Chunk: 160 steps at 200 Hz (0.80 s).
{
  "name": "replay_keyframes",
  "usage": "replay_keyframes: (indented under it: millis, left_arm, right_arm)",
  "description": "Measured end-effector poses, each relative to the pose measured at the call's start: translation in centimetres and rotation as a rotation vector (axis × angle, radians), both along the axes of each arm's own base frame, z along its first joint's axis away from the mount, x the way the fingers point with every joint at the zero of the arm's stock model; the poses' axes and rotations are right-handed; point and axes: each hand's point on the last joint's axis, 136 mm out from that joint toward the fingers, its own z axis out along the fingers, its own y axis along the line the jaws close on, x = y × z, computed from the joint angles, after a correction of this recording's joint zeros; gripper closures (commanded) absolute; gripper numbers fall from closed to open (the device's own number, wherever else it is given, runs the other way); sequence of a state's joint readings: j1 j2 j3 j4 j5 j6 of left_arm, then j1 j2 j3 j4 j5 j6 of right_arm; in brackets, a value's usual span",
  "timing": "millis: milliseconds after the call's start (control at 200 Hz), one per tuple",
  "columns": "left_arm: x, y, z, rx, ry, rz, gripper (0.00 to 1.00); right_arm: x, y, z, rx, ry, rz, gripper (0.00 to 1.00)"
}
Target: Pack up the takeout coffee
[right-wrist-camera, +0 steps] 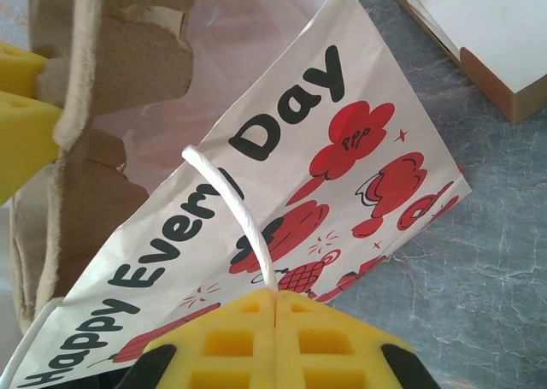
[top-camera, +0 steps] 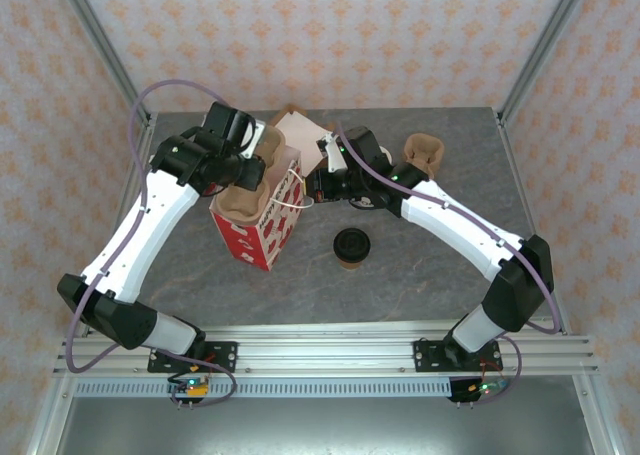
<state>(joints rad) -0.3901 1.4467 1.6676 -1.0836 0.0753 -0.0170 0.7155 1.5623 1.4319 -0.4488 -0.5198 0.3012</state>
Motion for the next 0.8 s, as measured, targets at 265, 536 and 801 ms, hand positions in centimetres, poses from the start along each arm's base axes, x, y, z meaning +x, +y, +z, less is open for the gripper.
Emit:
replay_keyframes:
  millis: [265,536,801]
  left_arm:
    - [-0.3,0.2,-1.4,0.024,0.033,-0.008,0.76]
    - [-1.0,0.1,-1.5,0.012,0.039,-0.025,0.76]
    - [-1.3,-0.2,-1.7,-0.005,0.051,-0.039,0.76]
  right_arm:
    - [0.0,0.0,0.0,0.000,0.000,0.000,0.97]
    - [0.1,-0.1,0.0,-0.003,-0.003,-0.006,0.98]
    - [0.1,-0.1,0.0,-0.001,0.002,-0.011,0.98]
